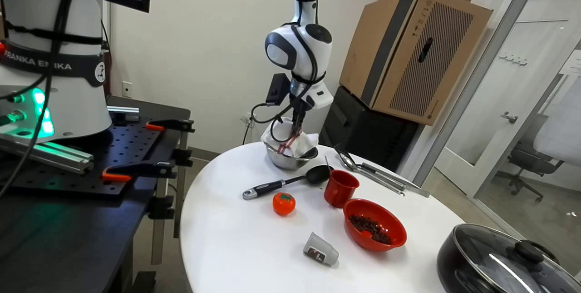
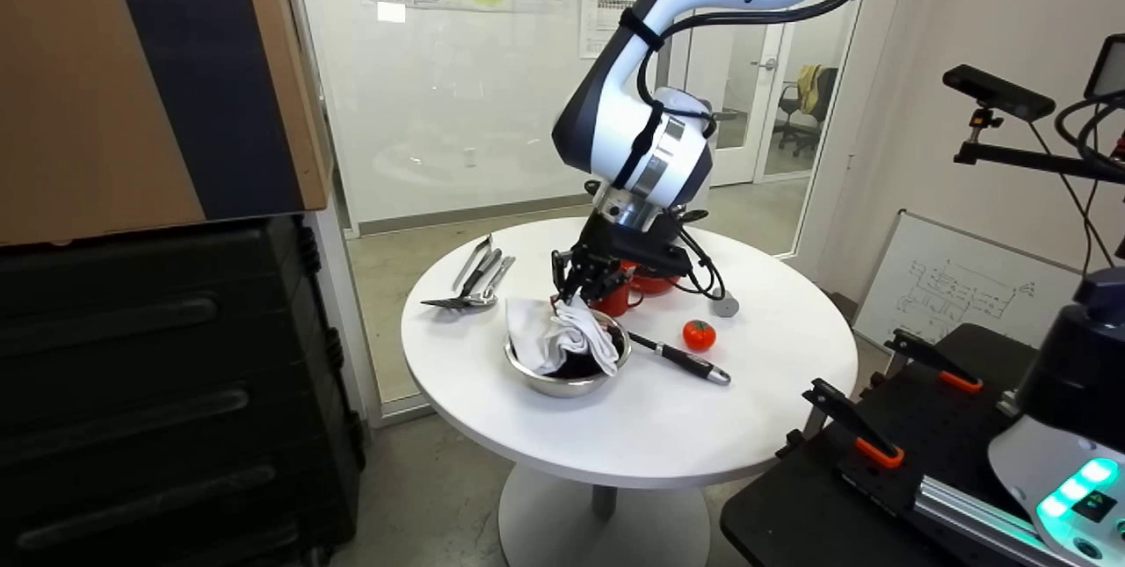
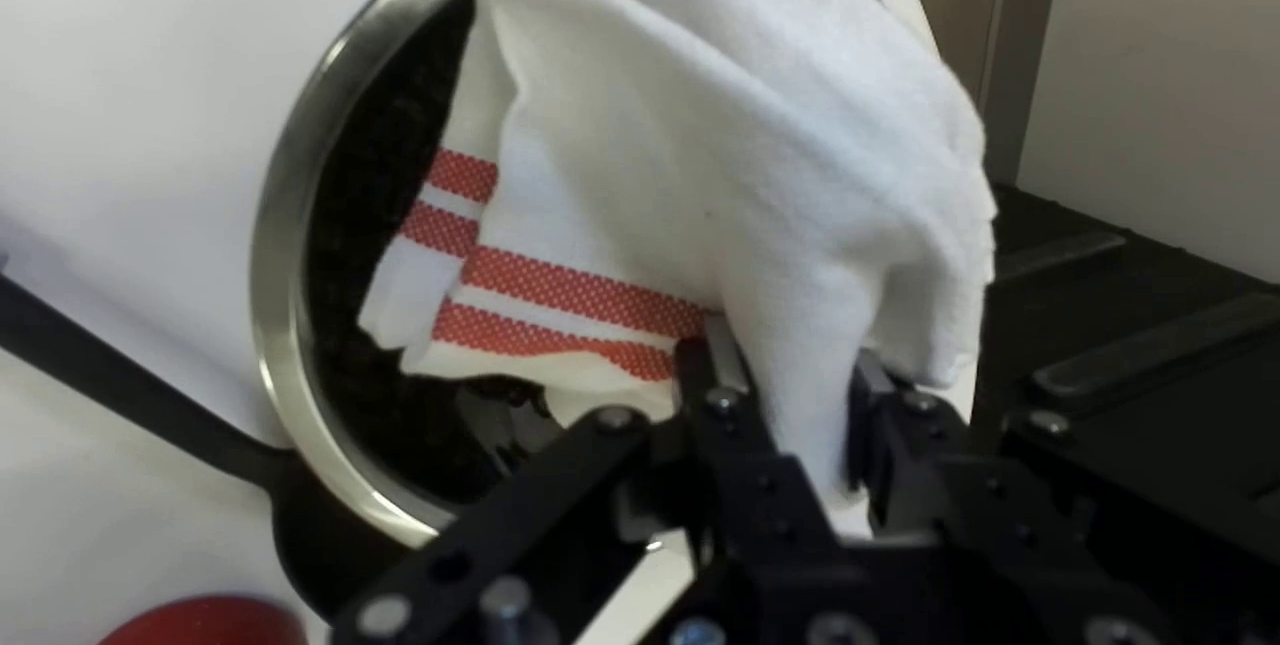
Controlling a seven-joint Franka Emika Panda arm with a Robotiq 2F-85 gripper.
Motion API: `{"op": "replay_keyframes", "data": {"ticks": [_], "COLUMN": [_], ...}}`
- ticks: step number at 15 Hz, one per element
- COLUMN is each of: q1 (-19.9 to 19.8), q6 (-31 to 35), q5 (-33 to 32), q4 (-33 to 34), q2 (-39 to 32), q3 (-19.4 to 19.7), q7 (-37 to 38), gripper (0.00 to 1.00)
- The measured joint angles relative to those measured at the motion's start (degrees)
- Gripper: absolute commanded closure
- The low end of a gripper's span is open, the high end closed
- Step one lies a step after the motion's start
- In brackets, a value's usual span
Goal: Put the red and white towel in the silver bowl
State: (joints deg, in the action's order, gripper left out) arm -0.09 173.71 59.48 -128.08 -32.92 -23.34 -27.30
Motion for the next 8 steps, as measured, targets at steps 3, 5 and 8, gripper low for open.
{"op": "replay_keyframes", "data": {"ticks": [3, 5, 8], "q1": [-0.37, -0.83, -1.73], "q6": [0.13, 0.46, 1.16], "q5": [0.02, 0.02, 0.05], "q4": [0.00, 0.00, 0.01], "q2": [-0.02, 0.00, 0.04], "q3": [0.00, -0.09, -0.55], "q7": [0.00, -0.07, -0.44], "gripper": [0.23, 0.08, 0.00]}}
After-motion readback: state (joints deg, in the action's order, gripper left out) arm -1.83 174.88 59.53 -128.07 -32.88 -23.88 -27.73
